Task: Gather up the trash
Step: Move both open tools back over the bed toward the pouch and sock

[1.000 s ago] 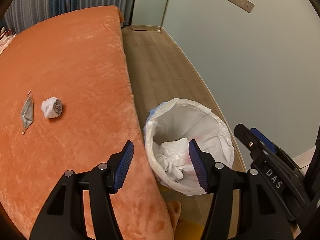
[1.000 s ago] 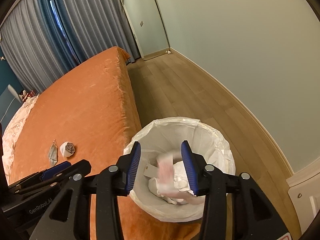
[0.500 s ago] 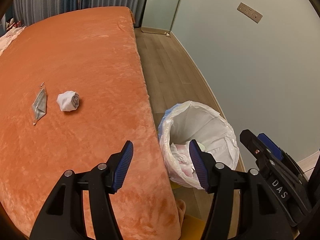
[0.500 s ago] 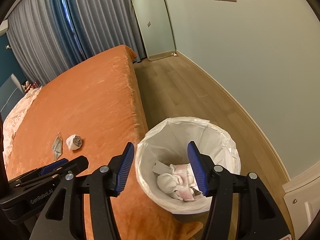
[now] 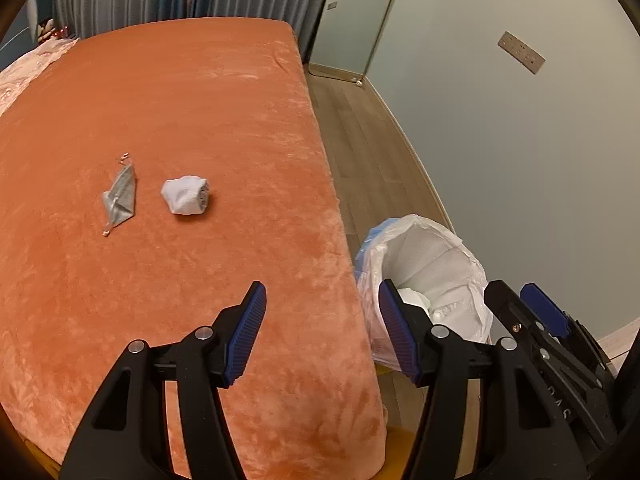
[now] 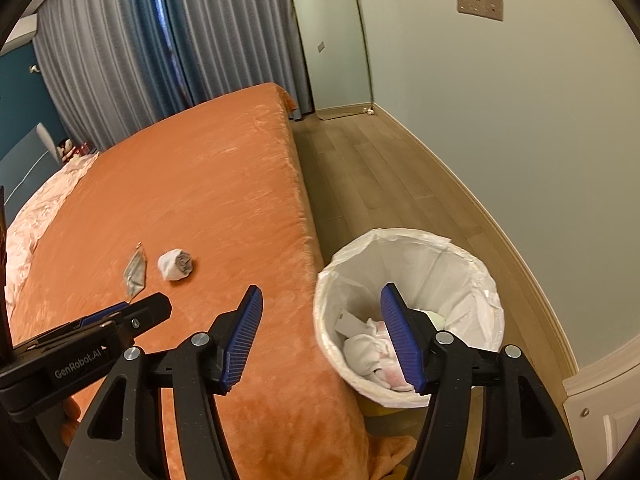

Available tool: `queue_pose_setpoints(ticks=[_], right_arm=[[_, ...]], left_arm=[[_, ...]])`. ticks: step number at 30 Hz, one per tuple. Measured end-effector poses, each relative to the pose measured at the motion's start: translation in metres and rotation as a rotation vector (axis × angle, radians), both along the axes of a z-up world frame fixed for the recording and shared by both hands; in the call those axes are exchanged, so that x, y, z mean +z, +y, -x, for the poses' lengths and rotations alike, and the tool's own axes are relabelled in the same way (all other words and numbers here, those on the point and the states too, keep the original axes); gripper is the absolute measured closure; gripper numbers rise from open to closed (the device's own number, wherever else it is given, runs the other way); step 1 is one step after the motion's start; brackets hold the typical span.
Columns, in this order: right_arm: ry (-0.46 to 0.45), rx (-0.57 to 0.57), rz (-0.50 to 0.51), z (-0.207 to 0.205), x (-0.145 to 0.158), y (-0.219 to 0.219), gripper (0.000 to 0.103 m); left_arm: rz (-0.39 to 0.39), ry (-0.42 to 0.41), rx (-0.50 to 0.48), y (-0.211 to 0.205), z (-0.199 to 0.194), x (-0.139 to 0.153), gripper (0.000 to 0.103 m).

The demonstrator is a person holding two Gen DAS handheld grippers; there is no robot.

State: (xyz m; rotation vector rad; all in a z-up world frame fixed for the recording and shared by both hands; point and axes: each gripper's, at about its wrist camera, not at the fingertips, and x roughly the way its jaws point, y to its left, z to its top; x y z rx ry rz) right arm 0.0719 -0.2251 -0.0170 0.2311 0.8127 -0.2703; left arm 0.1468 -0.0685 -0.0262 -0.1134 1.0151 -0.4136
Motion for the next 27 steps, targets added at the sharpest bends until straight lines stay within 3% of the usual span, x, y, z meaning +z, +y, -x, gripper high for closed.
queue_pose_setpoints(ticks=[12,24,27], right_arm=[[0.016,0.068,0.031,-0.013,0.0,0.046,0.039],[0.039,0.124,0.054,-0.031,-0.008,0.086,0.033],[0.049,0.139,0.055,-0.038,-0.013,0.098,0.031]], left_arm=[[0.019,-0.005,0.069,0.048,-0.005,0.003,0.047],[0.025,0.032,0.179,0.113,-0.021,-0.015,0.047],[0.014,0.039,0.218,0.131,-0.026,-0.021,0.038]])
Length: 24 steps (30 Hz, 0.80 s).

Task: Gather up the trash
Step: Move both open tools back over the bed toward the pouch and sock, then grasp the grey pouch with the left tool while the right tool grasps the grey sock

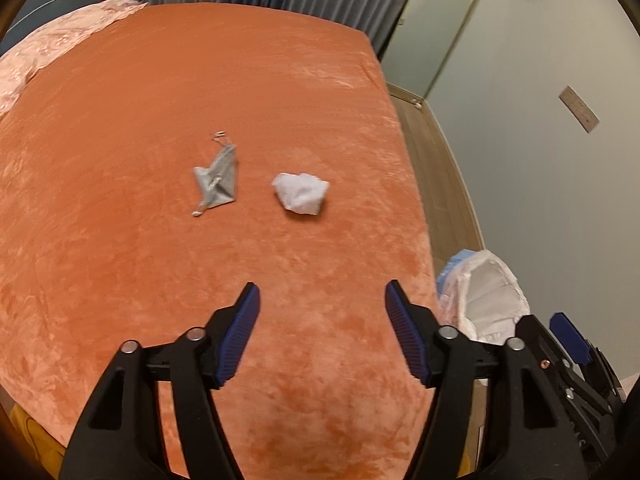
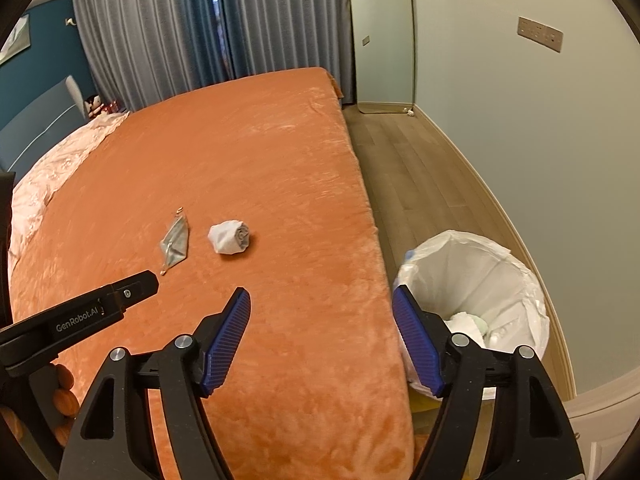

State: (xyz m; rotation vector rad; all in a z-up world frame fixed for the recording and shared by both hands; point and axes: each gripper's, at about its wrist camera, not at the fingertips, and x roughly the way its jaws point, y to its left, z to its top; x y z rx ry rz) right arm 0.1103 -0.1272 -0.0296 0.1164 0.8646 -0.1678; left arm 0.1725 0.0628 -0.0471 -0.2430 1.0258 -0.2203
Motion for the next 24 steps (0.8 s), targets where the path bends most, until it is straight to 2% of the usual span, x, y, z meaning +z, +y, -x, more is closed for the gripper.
queue_pose_setpoints(ticks=[6,12,16,24], right_arm=[[0.03,0.032,0.002,-0.016,-0.013,0.025,0.031],[0.064,0.057,-0.003,-0.039,-0.033,0.045,0.03],[0.096,0.072,-0.011,-0.063,-0.051,0.059,0.03],[0.161,0.08,-0.04,-0.138,-0.098,0.08,0.03]], left_arm=[[-0.009,0.027,0.063,0.039,-0.013,-0.015,0.037],[-0.027,0.063,0.136,0.076,-0.035,-0.037,0.03],[-0.038,0.092,0.177,0.096,-0.055,-0.052,0.024],[-0.026,0.159,0.225,0.114,-0.118,-0.088,0.023]])
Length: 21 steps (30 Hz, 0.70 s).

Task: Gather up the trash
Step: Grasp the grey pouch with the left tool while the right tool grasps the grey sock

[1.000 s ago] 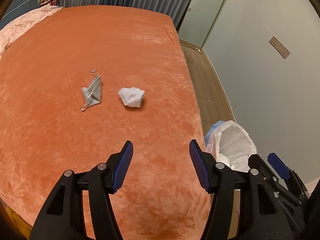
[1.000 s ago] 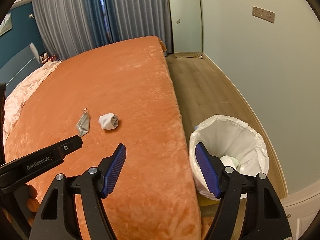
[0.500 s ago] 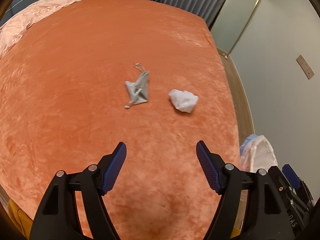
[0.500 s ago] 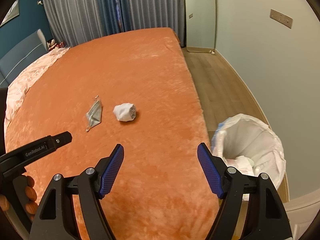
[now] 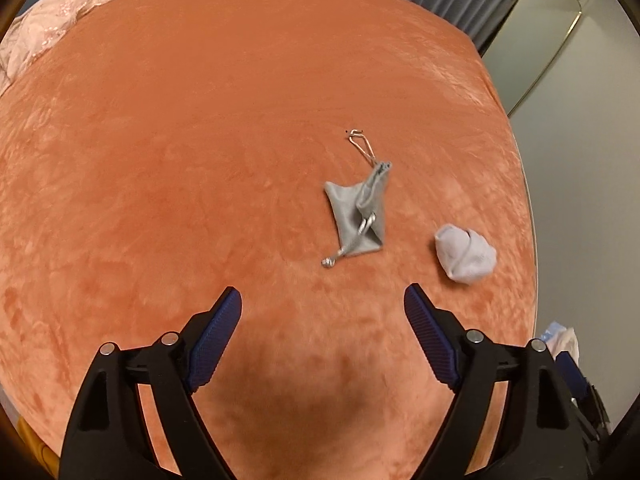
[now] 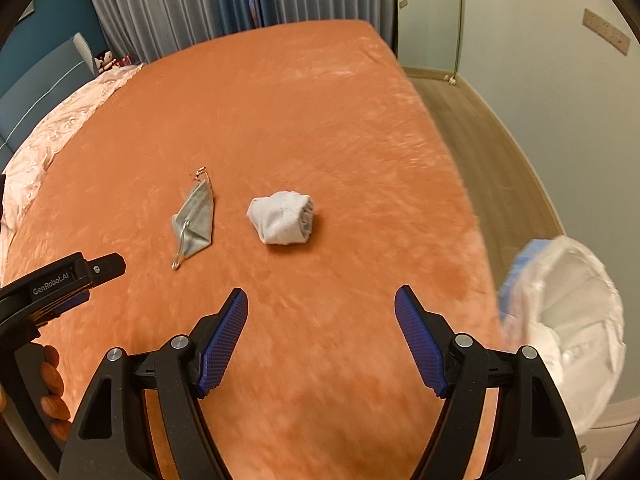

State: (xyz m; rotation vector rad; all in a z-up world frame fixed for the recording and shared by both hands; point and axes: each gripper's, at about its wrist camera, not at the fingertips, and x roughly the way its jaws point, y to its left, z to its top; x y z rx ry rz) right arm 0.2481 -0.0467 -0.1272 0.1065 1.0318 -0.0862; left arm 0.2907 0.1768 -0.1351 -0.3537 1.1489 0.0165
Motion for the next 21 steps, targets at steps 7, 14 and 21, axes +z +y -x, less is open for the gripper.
queue_pose_setpoints(ticks=[7,14,21], right_arm=[[0.036,-0.001,-0.015,-0.063,-0.036,0.012,0.03],[0.074,0.008,-0.009,-0.102,-0.071,0.02,0.03],[0.1,0.002,-0.095,-0.112,-0.093,0.014,0.055]], left_arm=[[0.056,0.067,0.002,-0.01,-0.061,-0.036,0.023],[0.076,0.114,-0.034,-0.026,-0.093,-0.067,0.038],[0.086,0.128,-0.045,-0.031,-0.097,-0.08,0.084]])
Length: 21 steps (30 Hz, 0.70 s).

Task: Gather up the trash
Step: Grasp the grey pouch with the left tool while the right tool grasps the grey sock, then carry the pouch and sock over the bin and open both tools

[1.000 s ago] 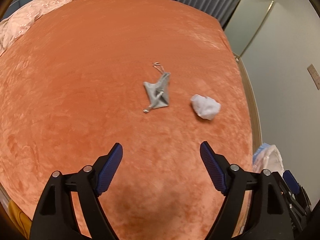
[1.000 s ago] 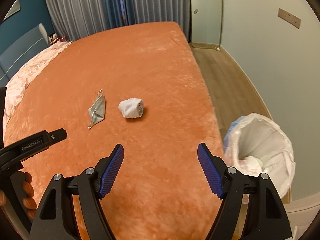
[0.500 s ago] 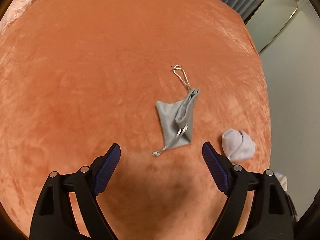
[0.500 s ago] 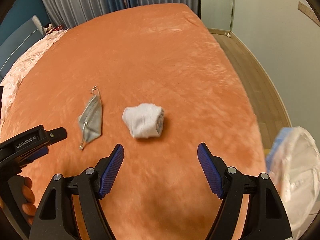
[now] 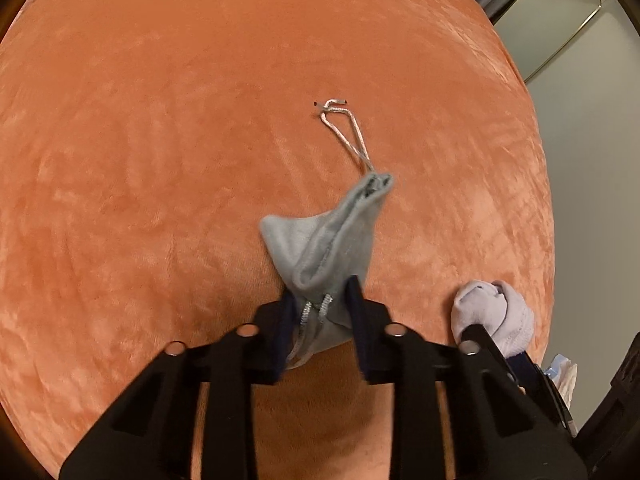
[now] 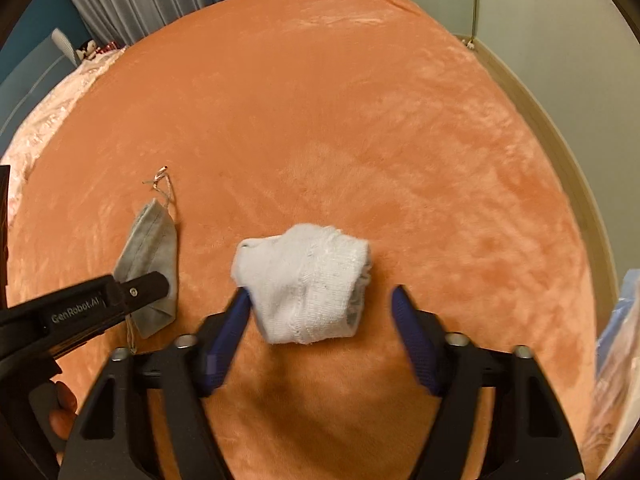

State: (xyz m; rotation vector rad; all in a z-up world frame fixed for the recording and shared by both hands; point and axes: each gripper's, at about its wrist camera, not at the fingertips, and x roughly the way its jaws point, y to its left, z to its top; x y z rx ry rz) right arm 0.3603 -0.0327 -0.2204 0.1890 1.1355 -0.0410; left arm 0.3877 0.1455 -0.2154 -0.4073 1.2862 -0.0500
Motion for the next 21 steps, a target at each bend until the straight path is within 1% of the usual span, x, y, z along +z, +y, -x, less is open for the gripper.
queue_pose_setpoints(ticks=[1,2,3,4,5,10,14,18,21], right_arm=[[0.002,0.004,-0.003,0.001,-0.001,0.001,0.059],[-0.002,0.012,-0.001,0.003,0.0,0.002,0.065],[-0.005,0.017,0.005,0.004,0.001,0.003,0.07],[-0.01,0.024,0.014,0.008,0.004,0.004,0.072],[-0.013,0.028,0.015,0.011,0.005,0.004,0.077],[-0.043,0.022,-0.018,0.042,0.025,-0.002,0.08],[-0.069,0.0,-0.034,0.071,0.044,-0.013,0.081],[-0.109,-0.04,-0.053,0.103,0.069,-0.035,0.081],[-0.145,-0.063,-0.038,0.129,0.092,-0.054,0.081]], left_arm=[[0.007,-0.001,-0.002,0.0,0.001,0.0,0.089],[0.011,-0.003,-0.001,0.0,0.002,0.002,0.092],[0.012,-0.007,0.001,-0.001,0.006,0.005,0.093],[0.012,-0.012,0.0,-0.002,0.009,0.008,0.094],[0.006,-0.02,0.0,-0.003,0.013,0.012,0.094],[-0.024,-0.063,-0.044,-0.023,0.038,0.037,0.095],[-0.015,-0.094,-0.072,-0.041,0.065,0.063,0.095],[-0.007,-0.137,-0.107,-0.063,0.095,0.091,0.095],[-0.012,-0.167,-0.147,-0.086,0.117,0.112,0.095]])
